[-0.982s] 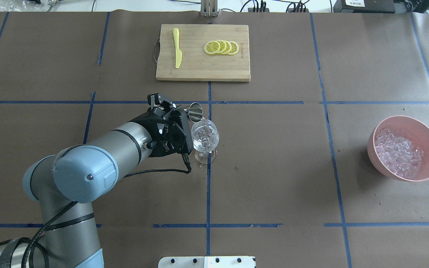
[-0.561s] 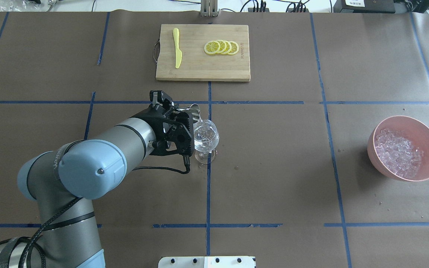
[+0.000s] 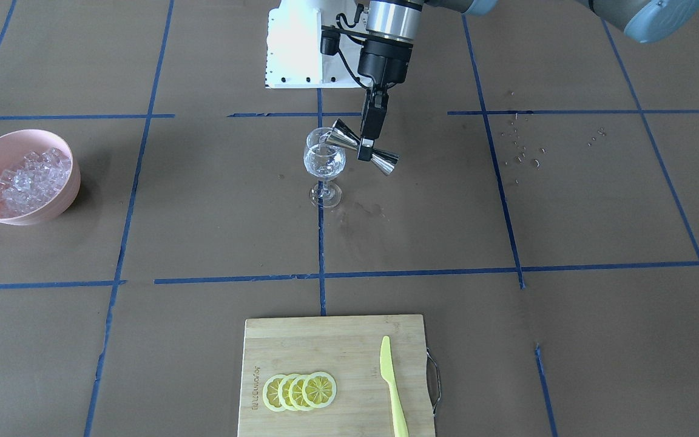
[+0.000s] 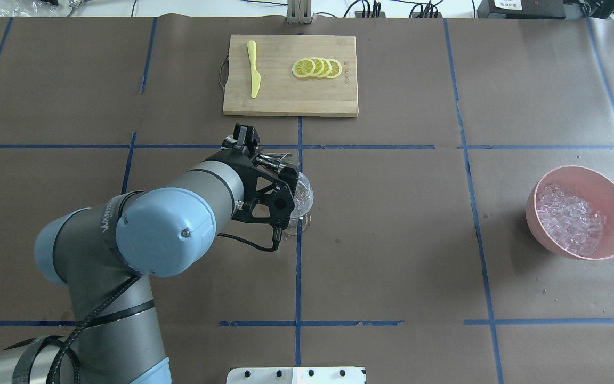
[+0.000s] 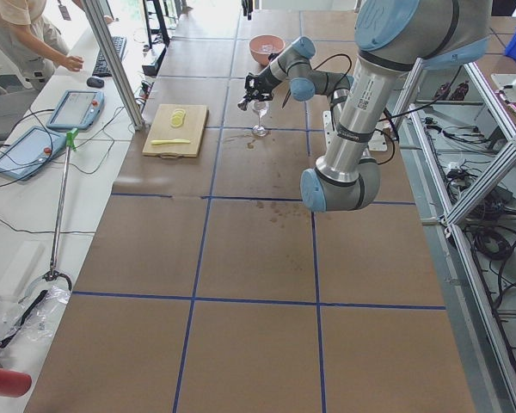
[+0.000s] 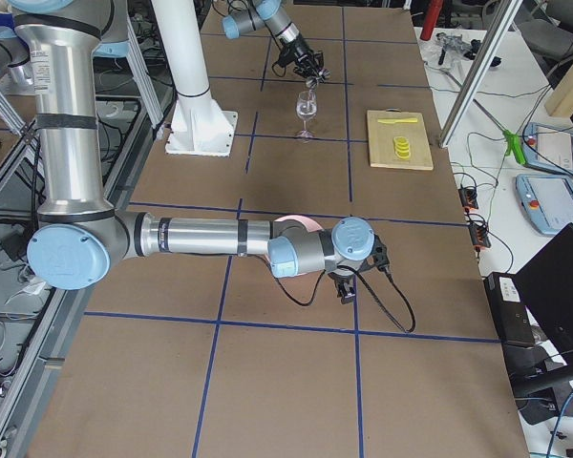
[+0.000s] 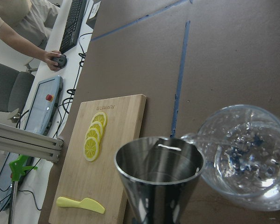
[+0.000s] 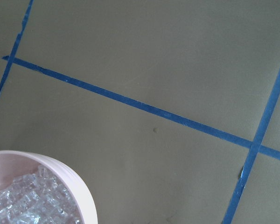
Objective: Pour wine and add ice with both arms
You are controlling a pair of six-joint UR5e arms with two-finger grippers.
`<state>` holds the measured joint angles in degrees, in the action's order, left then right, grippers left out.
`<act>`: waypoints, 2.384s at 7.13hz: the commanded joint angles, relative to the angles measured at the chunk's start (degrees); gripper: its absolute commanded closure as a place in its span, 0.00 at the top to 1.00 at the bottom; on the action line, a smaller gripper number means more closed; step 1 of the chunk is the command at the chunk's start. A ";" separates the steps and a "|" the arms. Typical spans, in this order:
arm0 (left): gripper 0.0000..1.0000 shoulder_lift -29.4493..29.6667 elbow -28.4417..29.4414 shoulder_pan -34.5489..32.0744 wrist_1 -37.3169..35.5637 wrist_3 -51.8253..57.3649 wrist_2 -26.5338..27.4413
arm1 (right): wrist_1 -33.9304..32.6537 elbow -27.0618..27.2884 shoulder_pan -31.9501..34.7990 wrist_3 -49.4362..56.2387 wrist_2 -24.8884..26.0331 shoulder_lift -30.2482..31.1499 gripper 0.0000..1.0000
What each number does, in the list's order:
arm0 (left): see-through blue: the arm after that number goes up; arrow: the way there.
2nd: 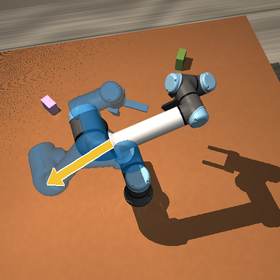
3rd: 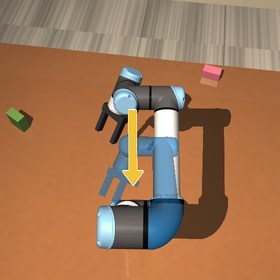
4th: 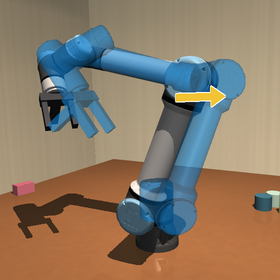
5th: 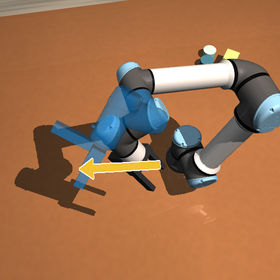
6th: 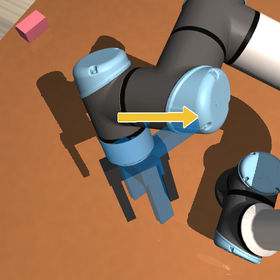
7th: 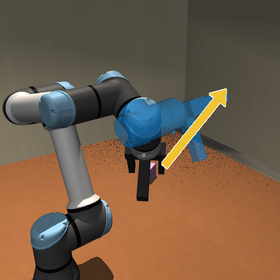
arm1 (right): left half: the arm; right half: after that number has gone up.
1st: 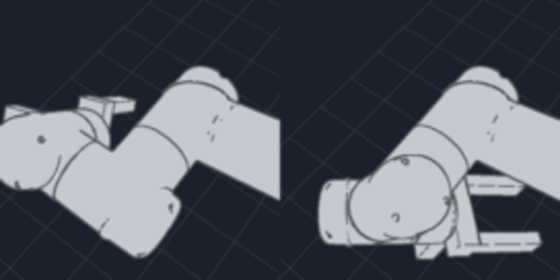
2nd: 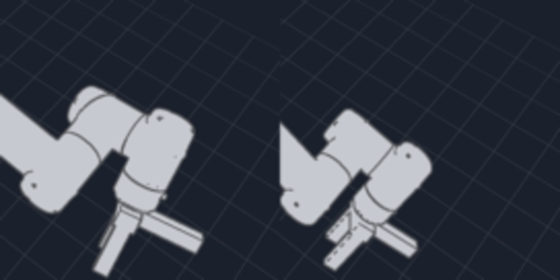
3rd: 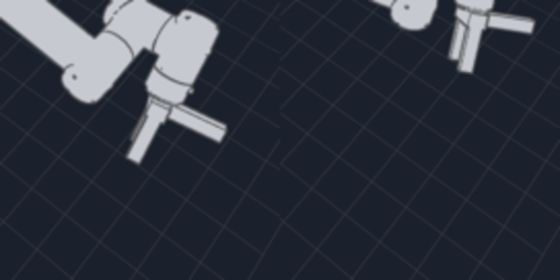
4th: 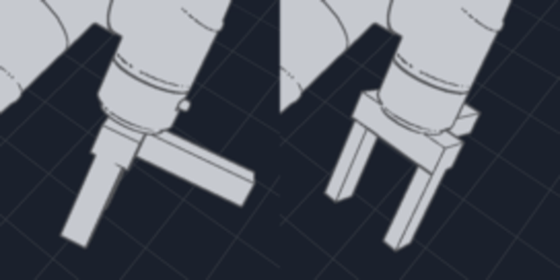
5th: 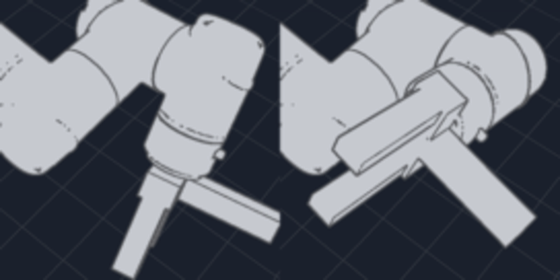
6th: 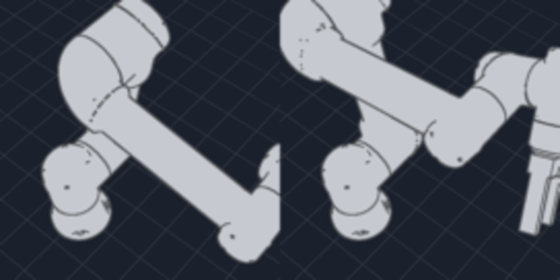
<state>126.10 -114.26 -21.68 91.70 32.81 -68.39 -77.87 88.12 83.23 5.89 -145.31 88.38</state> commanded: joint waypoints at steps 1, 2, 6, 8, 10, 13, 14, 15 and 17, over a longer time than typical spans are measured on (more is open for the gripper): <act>0.00 3.98 0.18 0.06 -8.09 5.66 0.18 | 0.00 0.12 0.00 0.00 -0.06 0.04 1.00; 0.00 4.07 0.70 0.06 -8.81 8.64 0.27 | 0.00 0.12 0.00 0.00 -0.06 0.04 1.00; 0.00 8.48 1.95 -0.03 -16.73 11.52 0.62 | 0.00 -0.05 0.00 0.00 0.03 0.04 1.00; 0.00 3.30 -1.11 -0.99 -10.63 2.63 4.75 | 0.00 -0.14 0.00 0.00 0.12 -0.40 1.00; 0.00 -5.03 -4.65 -1.34 -2.10 -6.04 4.76 | 0.00 -0.05 0.00 0.00 0.12 -0.58 1.00; 0.00 -14.00 -5.62 -1.96 9.06 -22.11 4.76 | 0.00 -0.14 0.00 0.00 0.12 -0.93 1.00; 0.00 -19.34 -5.79 -1.96 15.20 -26.44 4.76 | 0.00 -0.14 0.00 0.00 0.21 -1.02 1.00; 0.00 -23.92 -5.88 -1.96 20.14 -31.79 4.76 | -0.09 -0.14 0.00 0.00 0.21 -1.02 1.00; 0.00 -30.52 -5.36 -1.96 29.27 -46.77 4.58 | -0.09 -0.14 0.00 0.00 0.21 -1.02 1.00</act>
<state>99.88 -120.03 -23.64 114.74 -4.00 -63.75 -77.91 87.98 83.23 5.89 -145.11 87.37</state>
